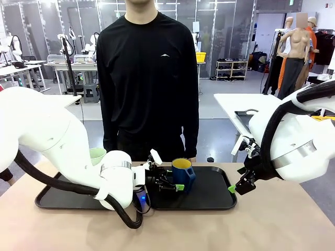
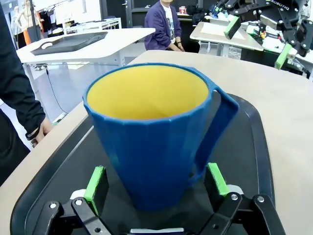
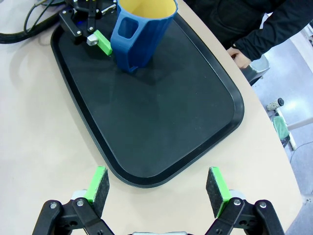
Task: Sort and store the cups by type.
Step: Pick up the Handle plastic cup and place it into the empty Flat Tray.
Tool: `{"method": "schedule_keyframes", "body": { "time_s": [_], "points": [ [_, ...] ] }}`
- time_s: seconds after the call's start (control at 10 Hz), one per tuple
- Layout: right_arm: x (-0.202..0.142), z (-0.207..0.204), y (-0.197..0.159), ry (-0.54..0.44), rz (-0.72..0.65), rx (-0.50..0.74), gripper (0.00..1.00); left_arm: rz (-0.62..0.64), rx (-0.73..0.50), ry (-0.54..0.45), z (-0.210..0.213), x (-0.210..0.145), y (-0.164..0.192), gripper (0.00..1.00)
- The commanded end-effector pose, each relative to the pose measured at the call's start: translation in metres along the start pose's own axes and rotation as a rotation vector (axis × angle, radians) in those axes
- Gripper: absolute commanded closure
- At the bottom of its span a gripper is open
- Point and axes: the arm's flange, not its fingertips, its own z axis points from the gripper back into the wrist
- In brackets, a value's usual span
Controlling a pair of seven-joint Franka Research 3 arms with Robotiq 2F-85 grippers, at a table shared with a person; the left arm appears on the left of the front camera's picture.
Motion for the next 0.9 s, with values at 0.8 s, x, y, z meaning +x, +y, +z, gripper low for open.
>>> {"method": "schedule_keyframes", "body": {
  "time_s": [0.8],
  "points": [
    [0.001, 0.0, 0.001, -0.001, -0.001, -0.002, 0.0, -0.014, 0.089, 0.013, 0.055, 0.004, -0.044, 0.0]
  ]
}}
